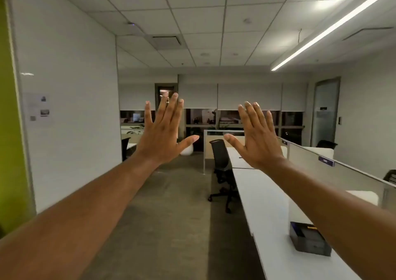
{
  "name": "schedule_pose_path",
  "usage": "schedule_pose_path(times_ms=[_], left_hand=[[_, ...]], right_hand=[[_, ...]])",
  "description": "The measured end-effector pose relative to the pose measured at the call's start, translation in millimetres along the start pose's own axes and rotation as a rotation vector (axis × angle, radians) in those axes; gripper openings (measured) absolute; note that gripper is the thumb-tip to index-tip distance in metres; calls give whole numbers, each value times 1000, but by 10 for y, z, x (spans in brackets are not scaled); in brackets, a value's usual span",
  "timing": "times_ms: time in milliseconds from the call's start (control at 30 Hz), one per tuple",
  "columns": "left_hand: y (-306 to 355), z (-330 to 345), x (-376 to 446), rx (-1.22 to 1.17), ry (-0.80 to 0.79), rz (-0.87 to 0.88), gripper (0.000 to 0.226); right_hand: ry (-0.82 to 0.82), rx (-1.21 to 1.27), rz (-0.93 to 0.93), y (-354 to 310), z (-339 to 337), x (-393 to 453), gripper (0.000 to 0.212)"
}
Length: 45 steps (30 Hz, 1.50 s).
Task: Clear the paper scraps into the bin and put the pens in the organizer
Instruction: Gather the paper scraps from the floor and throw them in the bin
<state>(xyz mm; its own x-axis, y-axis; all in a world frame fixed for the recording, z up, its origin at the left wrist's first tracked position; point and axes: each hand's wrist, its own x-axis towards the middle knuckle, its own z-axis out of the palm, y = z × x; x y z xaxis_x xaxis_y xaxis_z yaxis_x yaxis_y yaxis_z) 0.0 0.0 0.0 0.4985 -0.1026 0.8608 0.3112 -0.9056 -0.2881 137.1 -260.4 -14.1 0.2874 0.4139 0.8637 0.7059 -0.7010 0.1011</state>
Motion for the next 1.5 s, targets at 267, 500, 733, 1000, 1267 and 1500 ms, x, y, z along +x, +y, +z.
schedule_pose_path(times_ms=[267,500,733,1000,1267,1500], left_hand=[[-368,381,-501,22,-64,-42,108],[-732,1195,-1699,-62,-269,-168,107],[-867,1869,-3406,-157,-514,-298,106],[-671,2106,-5189,-205,-851,-436,105],[-330,2250,-6351,-196,-1153,-604,106],[86,2597,-6968,-184,-1300,-774,102]], right_hand=[[-52,138,-20,-512,730,-79,93],[-248,237,-7,-1246,1751,-754,91],[-545,313,10,-2075,2777,-1942,91],[-876,404,-49,-2827,3420,-3144,92],[-1162,533,-116,-3041,4034,-4174,95],[-1374,646,-193,-3097,4851,-4933,97]])
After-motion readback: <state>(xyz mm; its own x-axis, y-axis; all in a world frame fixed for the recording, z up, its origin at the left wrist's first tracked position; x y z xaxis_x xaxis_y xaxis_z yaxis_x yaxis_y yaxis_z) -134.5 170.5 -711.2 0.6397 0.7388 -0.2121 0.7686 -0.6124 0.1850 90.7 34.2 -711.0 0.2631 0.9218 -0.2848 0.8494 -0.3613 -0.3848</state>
